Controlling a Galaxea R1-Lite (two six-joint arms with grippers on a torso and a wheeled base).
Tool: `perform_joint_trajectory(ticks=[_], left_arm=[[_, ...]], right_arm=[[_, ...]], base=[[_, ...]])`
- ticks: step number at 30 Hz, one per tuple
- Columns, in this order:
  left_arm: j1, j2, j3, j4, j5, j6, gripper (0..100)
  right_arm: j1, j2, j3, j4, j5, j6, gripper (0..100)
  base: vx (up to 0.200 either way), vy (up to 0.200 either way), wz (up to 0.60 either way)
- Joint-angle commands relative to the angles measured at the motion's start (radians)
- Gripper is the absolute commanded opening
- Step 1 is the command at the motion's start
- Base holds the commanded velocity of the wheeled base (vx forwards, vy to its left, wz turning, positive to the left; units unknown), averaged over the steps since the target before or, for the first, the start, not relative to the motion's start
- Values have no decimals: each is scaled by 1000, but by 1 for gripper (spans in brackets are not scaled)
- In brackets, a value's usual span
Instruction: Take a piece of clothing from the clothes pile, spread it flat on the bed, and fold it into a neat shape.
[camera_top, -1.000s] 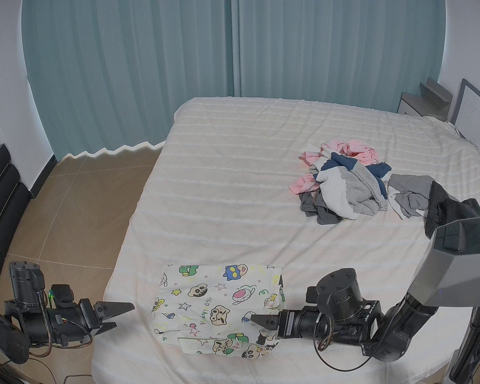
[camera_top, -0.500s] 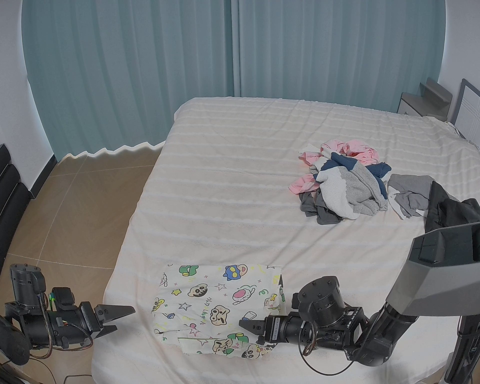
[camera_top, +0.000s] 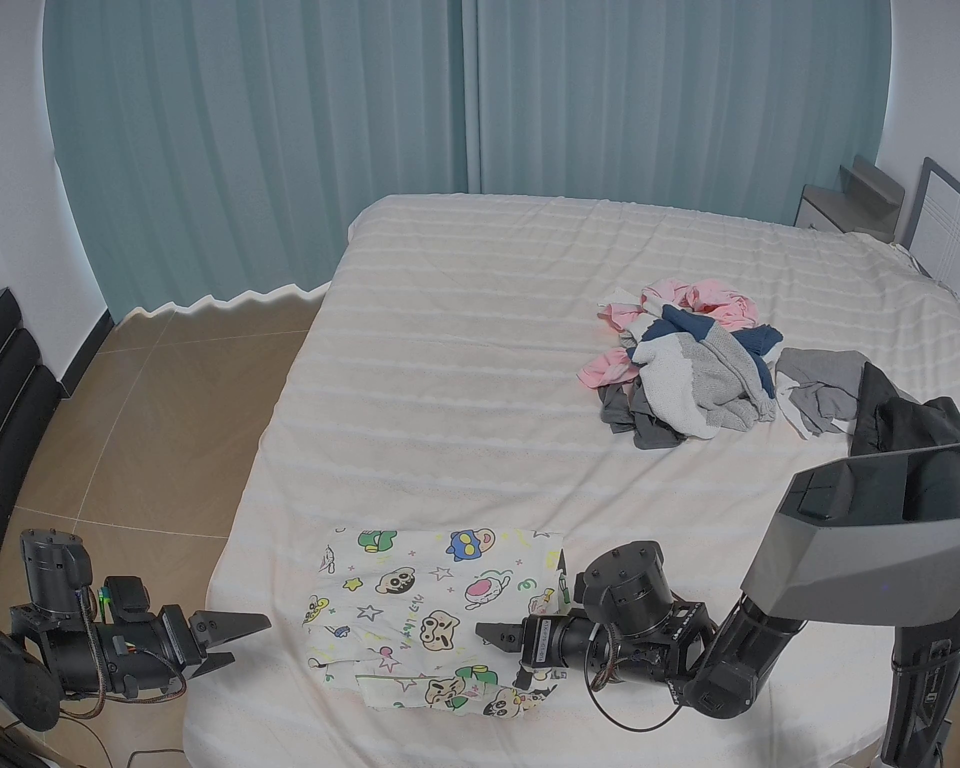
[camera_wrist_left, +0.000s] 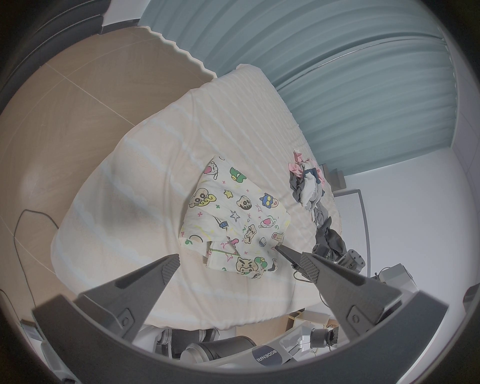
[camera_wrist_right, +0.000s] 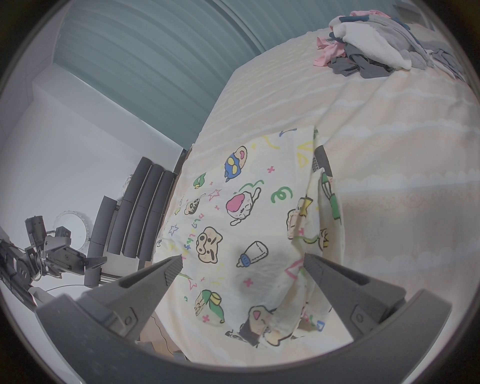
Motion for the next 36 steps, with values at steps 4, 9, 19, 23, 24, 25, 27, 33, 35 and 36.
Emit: perform_joint_trajectory(ticks=[4, 9, 19, 23, 24, 25, 27, 33, 35, 36], left_arm=[[0, 5, 1, 0, 0, 0, 100], [0, 3, 1, 0, 0, 0, 100], [0, 5, 1, 0, 1, 0, 100], [0, 5, 1, 0, 0, 0, 100], [0, 5, 1, 0, 0, 0, 100], [0, 5, 1, 0, 0, 0, 100], [0, 5, 1, 0, 0, 0, 100], [0, 5, -1, 0, 0, 0, 100], [0, 5, -1, 0, 0, 0, 100], [0, 5, -1, 0, 0, 0, 100]], right_arm=[[-17, 10, -12, -2, 0, -3, 100], [-15, 38, -41, -2, 0, -1, 100], [-12, 52, -38, -1, 0, -3, 0], [-17, 38, -15, 4, 0, -3, 0], [-17, 38, -15, 4, 0, -3, 0], [-18, 30, -6, 4, 0, -3, 0], [-24, 20, 11, 5, 0, -3, 0], [-64, -39, 70, 7, 2, -11, 0], [-72, -43, 77, 7, 2, -11, 0], [-80, -46, 86, 7, 2, -11, 0]], base=[[0, 0, 0], [0, 0, 0], [0, 0, 0], [0, 0, 0], [0, 0, 0], [0, 0, 0], [0, 0, 0], [0, 0, 0], [0, 0, 0], [0, 0, 0]])
